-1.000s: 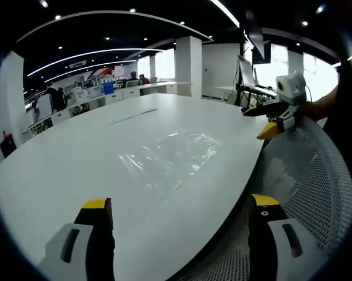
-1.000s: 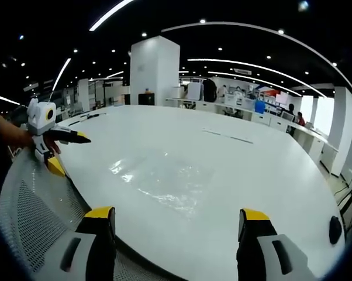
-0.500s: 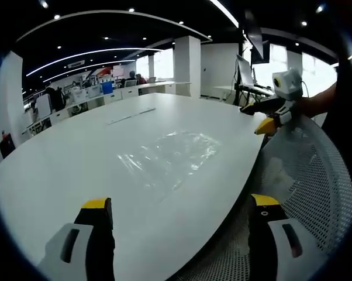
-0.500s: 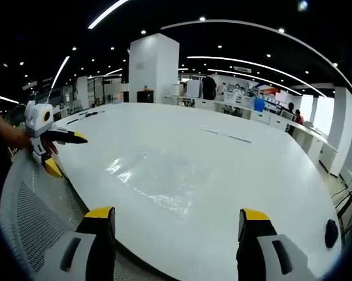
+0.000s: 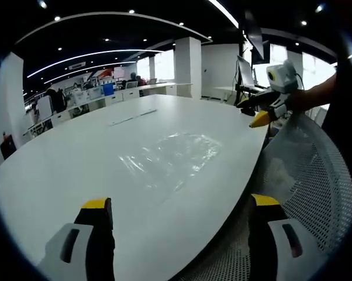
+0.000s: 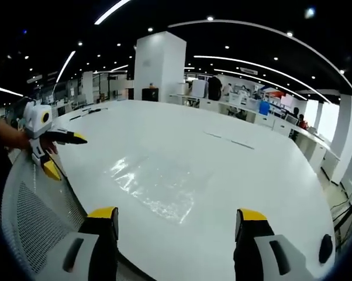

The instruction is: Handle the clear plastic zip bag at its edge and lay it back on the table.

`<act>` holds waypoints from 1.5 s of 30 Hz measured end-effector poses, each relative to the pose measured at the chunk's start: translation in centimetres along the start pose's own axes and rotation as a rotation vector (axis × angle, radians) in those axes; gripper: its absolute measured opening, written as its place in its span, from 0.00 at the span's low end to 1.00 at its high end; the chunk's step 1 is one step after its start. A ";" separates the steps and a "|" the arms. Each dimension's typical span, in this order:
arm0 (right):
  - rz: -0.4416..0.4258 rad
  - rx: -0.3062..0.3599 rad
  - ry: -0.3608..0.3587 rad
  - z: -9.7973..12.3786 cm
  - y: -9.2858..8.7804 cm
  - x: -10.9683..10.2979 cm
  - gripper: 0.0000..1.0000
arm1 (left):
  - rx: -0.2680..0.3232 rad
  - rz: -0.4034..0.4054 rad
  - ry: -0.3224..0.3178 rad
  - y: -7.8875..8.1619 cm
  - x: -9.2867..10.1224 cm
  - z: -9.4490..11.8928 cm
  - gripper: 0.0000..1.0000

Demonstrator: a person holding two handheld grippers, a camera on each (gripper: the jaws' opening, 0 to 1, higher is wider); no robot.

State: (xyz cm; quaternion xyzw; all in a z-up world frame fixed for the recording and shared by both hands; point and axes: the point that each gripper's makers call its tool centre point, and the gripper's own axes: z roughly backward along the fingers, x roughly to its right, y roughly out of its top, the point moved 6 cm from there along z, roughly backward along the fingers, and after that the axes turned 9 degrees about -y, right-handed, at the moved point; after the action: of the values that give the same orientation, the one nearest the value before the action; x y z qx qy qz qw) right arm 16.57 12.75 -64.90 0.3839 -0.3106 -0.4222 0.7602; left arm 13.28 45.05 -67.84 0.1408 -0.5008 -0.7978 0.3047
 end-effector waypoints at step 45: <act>0.063 -0.137 0.016 -5.1 0.4 1.0 0.64 | 0.010 -0.008 0.011 1.0 0.6 0.1 0.96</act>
State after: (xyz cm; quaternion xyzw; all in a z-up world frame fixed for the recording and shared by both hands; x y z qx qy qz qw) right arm 21.24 13.67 -67.08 0.3245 -0.2867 -0.4152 0.8000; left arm 13.07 44.41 -66.89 0.1488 -0.5025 -0.7958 0.3034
